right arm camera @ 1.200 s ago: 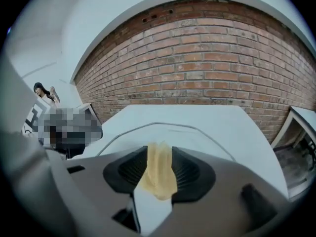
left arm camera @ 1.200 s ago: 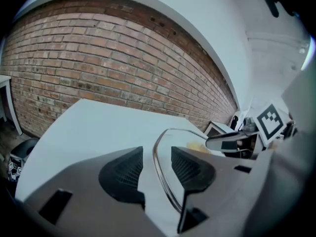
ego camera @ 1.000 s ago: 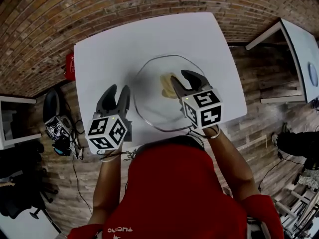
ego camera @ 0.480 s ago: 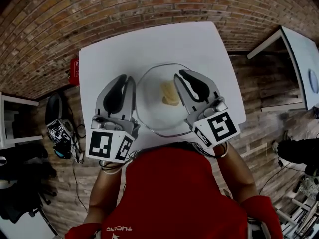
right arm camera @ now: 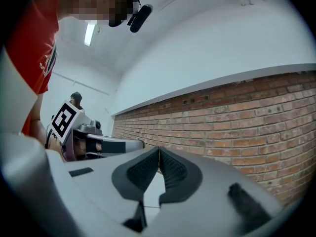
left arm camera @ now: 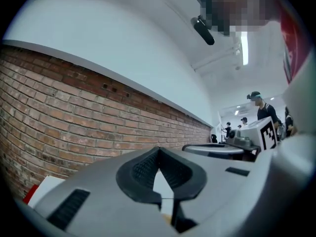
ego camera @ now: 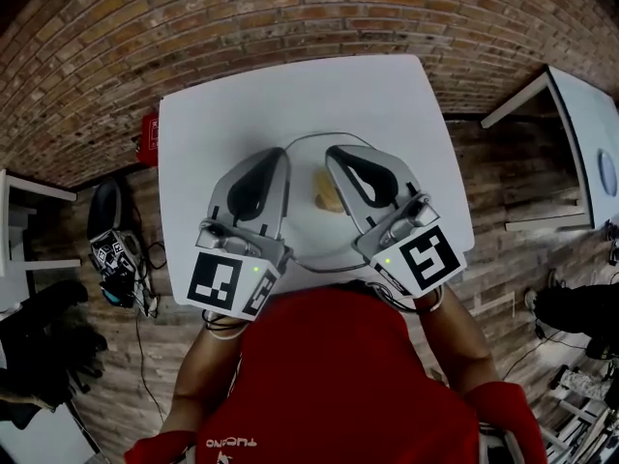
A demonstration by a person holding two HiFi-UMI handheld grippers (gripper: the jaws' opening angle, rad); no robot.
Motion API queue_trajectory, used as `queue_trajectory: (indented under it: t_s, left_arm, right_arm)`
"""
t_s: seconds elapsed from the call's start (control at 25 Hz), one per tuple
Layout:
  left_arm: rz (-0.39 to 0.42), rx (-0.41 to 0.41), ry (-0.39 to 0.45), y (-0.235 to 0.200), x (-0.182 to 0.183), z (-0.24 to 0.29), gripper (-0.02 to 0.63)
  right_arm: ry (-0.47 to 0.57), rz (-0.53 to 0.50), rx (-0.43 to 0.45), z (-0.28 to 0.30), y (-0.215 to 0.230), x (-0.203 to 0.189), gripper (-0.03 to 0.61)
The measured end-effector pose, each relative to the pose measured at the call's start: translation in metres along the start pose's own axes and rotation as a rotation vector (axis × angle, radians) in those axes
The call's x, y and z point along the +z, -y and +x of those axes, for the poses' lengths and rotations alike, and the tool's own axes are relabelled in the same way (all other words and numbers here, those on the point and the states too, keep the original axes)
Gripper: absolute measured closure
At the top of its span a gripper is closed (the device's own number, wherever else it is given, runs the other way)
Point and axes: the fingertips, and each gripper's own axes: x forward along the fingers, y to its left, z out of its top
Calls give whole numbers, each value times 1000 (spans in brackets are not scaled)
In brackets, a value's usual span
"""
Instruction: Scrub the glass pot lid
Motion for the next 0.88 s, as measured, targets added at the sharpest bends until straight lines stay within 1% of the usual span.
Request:
queue_trajectory:
  t_s: [0.28, 0.48, 0.88]
  left_arm:
    - [-6, 20, -2, -5, -3, -4, 597]
    - [-13, 28, -8, -4, -6, -5, 597]
    - [-31, 43, -13, -6, -11, -7, 597]
  right_arm:
    - [-21, 20, 40, 9, -12, -5, 549]
    - [-29, 38, 42, 9, -11, -8, 549]
    - [-38, 39, 38, 7, -10, -12, 549]
